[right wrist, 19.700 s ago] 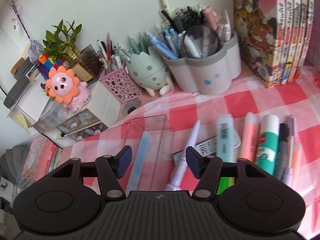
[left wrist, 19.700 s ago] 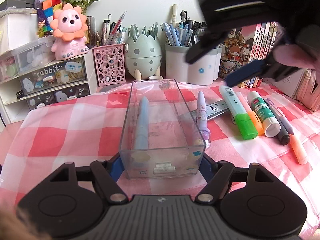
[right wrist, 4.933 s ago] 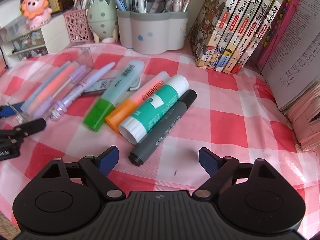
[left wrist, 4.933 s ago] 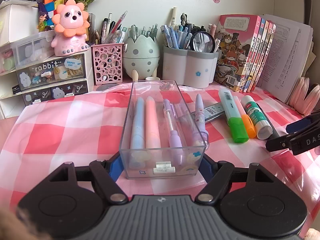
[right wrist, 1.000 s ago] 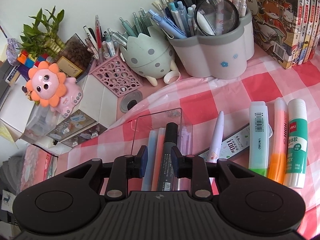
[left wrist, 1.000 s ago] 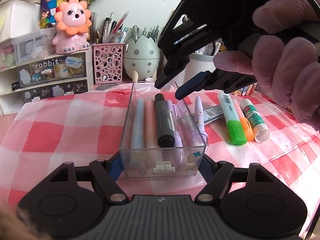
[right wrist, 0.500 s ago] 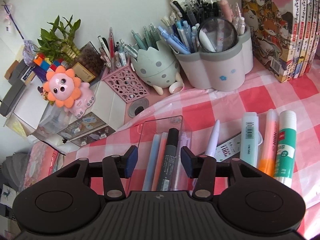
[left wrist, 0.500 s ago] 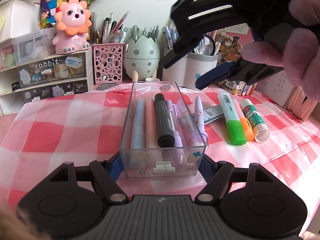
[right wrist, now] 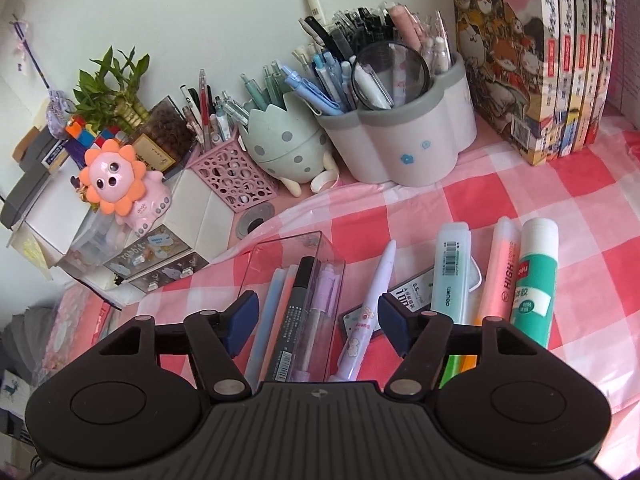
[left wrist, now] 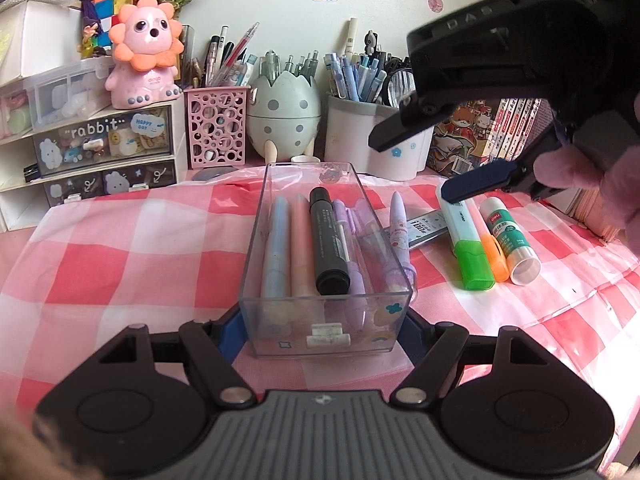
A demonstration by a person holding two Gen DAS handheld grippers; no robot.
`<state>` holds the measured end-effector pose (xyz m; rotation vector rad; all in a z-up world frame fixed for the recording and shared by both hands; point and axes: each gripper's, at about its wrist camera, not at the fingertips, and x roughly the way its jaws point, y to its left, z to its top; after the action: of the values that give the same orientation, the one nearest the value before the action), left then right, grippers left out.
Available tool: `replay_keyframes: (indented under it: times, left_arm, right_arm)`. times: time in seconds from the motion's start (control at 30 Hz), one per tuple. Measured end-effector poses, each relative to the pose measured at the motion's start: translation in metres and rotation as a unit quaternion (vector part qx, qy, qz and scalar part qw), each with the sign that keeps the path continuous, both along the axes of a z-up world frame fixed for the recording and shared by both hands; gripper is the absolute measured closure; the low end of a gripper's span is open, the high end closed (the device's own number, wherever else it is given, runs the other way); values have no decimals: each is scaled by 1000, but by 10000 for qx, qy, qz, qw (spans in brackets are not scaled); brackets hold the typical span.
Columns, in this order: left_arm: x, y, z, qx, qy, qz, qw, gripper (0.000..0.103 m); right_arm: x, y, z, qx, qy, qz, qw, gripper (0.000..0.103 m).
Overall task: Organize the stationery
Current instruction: 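Withdraw the right tool to the white pen with lavender cap, then close the right tool on the white pen and lift it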
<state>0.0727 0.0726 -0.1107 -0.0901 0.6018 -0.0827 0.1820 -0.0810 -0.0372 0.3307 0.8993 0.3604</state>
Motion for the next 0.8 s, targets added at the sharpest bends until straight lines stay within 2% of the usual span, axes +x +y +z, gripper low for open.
replay_keyframes:
  times: [0.17, 0.4, 0.67, 0.73, 0.8]
  left_arm:
    - [0, 0, 0, 4, 1, 2, 10000, 54]
    - [0, 0, 0, 1, 0, 1, 10000, 54]
    - [0, 0, 0, 1, 0, 0, 10000, 54]
    - [0, 1, 0, -4, -1, 0, 10000, 54]
    - [0, 0, 0, -2, -1, 0, 10000, 54]
  right_arm:
    - [4, -9, -16, 141, 215, -125, 9996, 51]
    - [8, -9, -31, 96, 393, -137, 9991, 67]
    - [10, 2, -40, -229, 430, -34, 9988, 81]
    - [10, 6, -39, -402, 400, 62, 9984, 88]
    - [9, 9, -38, -549, 337, 201, 9977, 88]
